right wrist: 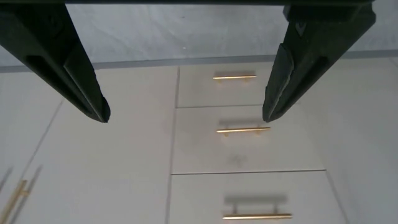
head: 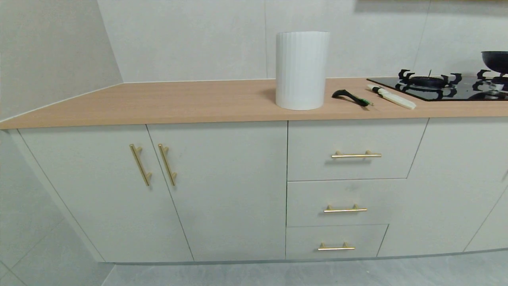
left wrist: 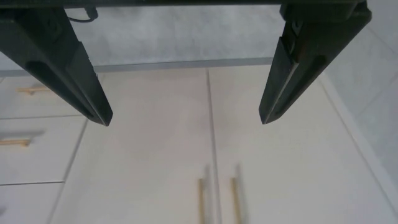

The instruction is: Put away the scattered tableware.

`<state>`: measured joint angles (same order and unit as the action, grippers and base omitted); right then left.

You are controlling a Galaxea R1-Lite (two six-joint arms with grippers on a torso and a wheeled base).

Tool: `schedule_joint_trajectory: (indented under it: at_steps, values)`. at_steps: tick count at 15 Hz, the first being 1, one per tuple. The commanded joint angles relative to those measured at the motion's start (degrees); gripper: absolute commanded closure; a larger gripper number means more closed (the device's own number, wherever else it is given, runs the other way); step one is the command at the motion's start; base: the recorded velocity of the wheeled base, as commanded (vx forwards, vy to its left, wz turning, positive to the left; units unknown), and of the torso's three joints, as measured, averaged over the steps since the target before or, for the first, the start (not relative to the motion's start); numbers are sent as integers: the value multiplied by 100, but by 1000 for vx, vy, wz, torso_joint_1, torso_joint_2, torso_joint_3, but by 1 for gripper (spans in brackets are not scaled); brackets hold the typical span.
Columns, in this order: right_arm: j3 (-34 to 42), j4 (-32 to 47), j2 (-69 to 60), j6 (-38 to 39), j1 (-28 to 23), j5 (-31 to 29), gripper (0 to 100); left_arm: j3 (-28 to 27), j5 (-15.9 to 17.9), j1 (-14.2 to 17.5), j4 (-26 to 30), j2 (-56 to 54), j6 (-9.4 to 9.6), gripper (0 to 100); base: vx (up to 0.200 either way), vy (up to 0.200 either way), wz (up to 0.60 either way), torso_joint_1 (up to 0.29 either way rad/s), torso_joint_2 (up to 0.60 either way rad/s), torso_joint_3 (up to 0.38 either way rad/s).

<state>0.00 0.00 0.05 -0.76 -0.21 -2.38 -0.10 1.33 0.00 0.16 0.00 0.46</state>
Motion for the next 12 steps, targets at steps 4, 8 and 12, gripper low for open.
schedule_joint_trajectory:
  at_steps: [4,8,12]
  values:
    - [0,0,13,-4,3,0,0,1,-1,0,2,0,-2,0,0,0,0,0,0,0]
    - [0,0,13,-4,3,0,0,1,-1,0,2,0,-2,0,100,0,0,2,1,1]
    - [0,-9,4,14,3,-17,0,1,-1,0,-7,0,-2,0,50,0,0,-2,1,-1]
